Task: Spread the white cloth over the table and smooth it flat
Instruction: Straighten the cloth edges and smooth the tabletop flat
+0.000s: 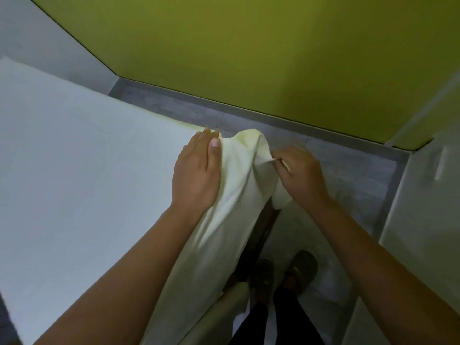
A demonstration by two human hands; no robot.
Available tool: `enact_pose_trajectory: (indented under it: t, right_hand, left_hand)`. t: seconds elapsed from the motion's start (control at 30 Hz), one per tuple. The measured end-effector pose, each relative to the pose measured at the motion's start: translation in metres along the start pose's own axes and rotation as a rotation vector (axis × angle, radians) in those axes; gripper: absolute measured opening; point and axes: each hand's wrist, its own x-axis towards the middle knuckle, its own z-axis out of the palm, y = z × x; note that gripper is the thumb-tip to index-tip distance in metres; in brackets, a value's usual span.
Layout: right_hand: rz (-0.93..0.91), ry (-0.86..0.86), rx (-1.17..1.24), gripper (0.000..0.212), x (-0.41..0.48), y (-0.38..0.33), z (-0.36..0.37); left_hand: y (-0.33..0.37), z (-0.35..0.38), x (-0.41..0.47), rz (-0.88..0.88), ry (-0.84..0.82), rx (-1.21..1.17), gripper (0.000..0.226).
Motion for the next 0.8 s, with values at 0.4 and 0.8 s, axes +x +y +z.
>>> enact_pose_trajectory:
  t: [0.4,0.8]
  right_hand:
    - [0.100,-0.233,-0.091,0.007,-0.024,0.033,0.002]
    - [0.115,-0.351,-0.198,0.010,-0.056,0.059,0.016]
  left_hand:
    - [0.003,0.000,-0.002,-0.001,0.008,0.046,0.047]
    - [0.004,0.000,-0.002,0.029,0.043,0.067,0.046]
